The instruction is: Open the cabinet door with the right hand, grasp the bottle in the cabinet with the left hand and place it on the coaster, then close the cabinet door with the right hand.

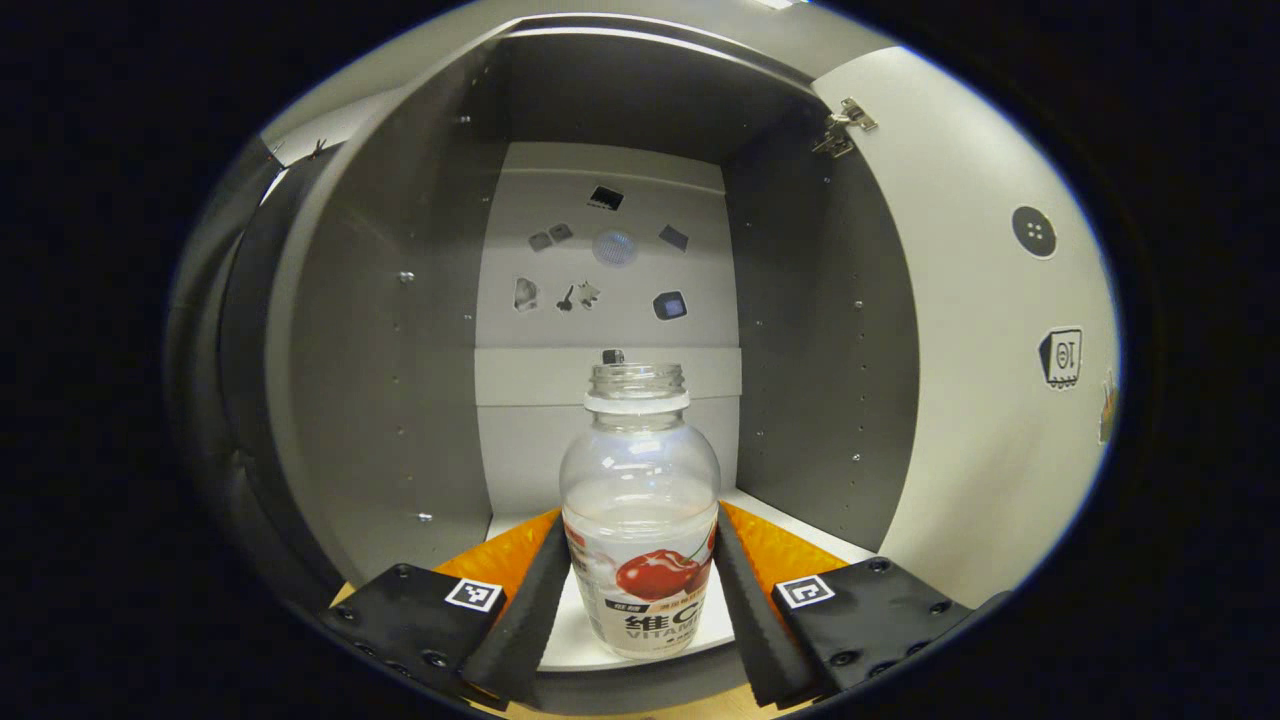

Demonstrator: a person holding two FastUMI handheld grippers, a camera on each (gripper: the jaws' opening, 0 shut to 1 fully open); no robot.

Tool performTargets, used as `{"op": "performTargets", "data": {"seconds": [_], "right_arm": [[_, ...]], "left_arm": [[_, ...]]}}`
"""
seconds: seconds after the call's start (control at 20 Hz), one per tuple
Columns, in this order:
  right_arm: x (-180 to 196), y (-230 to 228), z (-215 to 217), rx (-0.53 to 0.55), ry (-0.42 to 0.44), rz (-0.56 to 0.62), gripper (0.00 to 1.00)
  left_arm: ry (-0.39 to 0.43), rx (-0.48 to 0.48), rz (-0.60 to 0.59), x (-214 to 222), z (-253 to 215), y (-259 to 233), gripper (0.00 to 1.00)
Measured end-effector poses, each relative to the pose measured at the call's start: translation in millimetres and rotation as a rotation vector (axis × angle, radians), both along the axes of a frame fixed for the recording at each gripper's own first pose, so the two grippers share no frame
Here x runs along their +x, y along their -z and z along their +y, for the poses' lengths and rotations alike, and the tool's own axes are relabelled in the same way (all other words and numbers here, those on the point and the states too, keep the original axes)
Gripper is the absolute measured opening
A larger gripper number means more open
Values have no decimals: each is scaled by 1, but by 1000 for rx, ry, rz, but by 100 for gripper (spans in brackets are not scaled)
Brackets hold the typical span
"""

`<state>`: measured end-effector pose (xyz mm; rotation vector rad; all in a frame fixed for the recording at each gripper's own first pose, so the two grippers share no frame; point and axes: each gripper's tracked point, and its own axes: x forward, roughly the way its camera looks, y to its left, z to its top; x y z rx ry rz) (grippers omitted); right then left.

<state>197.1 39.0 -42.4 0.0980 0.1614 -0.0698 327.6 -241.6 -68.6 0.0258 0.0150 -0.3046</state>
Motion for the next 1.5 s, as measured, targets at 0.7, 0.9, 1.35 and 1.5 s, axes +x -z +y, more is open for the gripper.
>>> {"op": "performTargets", "data": {"seconds": [0.7,0.9,1.35,1.5], "right_arm": [[-34,18,19,30,-106,92,78],[-41,23,31,53,-150,118,79],[-70,52,47,80,-222,287,79],[-74,58,51,87,-253,318,80]], "left_arm": [[-98,15,54,-149,103,78,85],[-121,33,114,-185,130,135,84],[-161,109,170,-241,163,239,83],[-173,72,180,-244,171,262,82]]}}
